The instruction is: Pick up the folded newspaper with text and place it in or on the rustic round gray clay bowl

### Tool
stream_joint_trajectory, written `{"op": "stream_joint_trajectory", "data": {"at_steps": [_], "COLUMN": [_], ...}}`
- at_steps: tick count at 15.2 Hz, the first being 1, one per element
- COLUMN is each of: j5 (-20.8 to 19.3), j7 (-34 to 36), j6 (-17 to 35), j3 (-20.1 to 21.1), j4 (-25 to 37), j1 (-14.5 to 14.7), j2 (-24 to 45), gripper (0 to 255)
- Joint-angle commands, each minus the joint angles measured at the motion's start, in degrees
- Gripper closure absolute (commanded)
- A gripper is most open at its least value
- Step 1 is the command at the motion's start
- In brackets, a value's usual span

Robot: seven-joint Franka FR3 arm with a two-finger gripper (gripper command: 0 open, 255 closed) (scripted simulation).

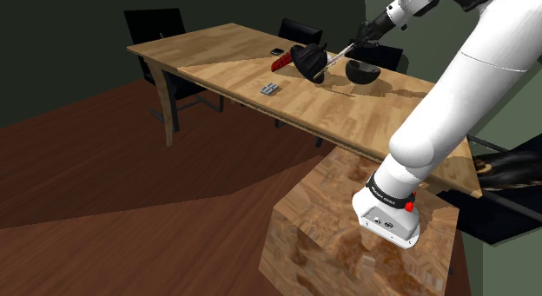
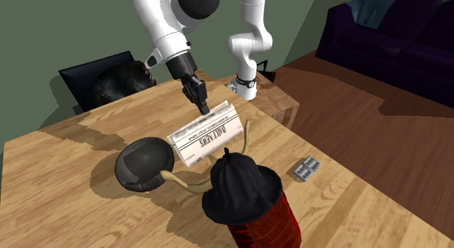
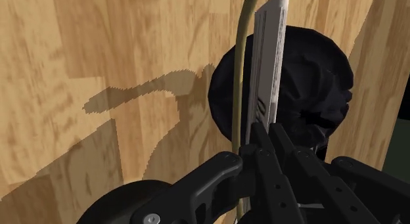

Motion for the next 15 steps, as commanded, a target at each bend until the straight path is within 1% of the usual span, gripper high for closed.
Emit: {"op": "stream_joint_trajectory", "data": {"at_steps": [1,3,5,7,9,11,15], "j5": [-0.89,-1.41,1.41,4.49,7.59,10.59,16.32], "j7": [1.28,2.03,-0.59,-2.98,-4.93,-6.33,-7.19], "j6": [-1.11,-1.83,-6.06,-10.54,-15.09,-19.57,-28.14], "j3": [0.03,0.04,-1.82,-3.21,-3.77,-3.72,-2.18], "j4": [1.20,1.96,6.79,12.00,17.60,23.66,37.77], "j1": [0.03,0.03,-1.88,-4.56,-8.24,-12.64,-23.09], "j2": [-0.53,-0.85,3.56,8.33,13.24,18.14,27.97], "gripper": [255,255,255,255,255,255,255]}}
